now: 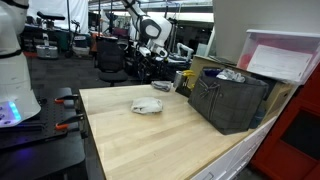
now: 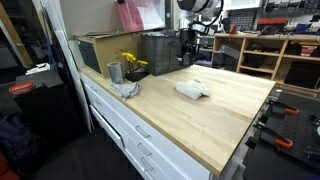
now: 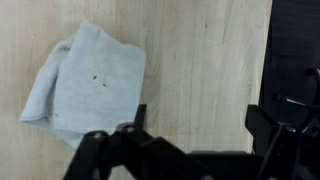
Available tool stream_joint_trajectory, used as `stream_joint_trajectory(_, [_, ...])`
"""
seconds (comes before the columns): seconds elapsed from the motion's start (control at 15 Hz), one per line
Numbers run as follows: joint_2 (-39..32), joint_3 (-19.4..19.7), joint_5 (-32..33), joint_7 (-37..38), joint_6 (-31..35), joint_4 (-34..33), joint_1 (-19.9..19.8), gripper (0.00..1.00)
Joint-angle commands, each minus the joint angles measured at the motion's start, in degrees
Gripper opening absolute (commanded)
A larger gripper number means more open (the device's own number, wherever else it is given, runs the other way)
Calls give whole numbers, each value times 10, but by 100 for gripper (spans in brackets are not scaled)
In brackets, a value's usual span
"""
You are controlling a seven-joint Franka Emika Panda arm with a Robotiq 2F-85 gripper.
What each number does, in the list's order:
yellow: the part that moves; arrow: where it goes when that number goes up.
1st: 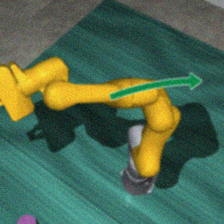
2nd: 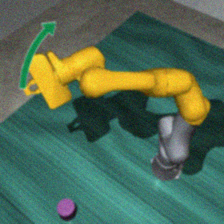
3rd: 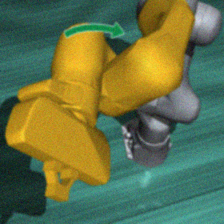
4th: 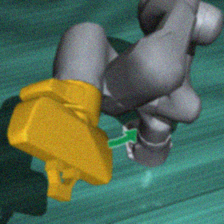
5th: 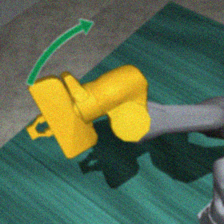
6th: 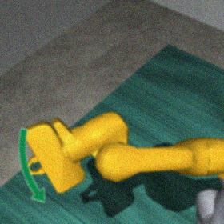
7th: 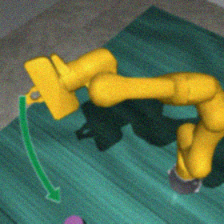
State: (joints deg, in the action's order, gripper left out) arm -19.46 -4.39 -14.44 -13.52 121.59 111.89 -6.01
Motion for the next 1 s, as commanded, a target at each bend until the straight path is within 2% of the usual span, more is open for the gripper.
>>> stream_joint_trajectory(0.0, [0,8,-3,-2,-2,-1,7,100])
stream_joint_trajectory(0.27, [4,-6,-10,-10,13,2,23,100])
stream_joint_trajectory(0.73, [57,30,14,-1,41,33,13,100])
stream_joint_trajectory(0.93, [93,33,-14,-14,29,44,3,100])
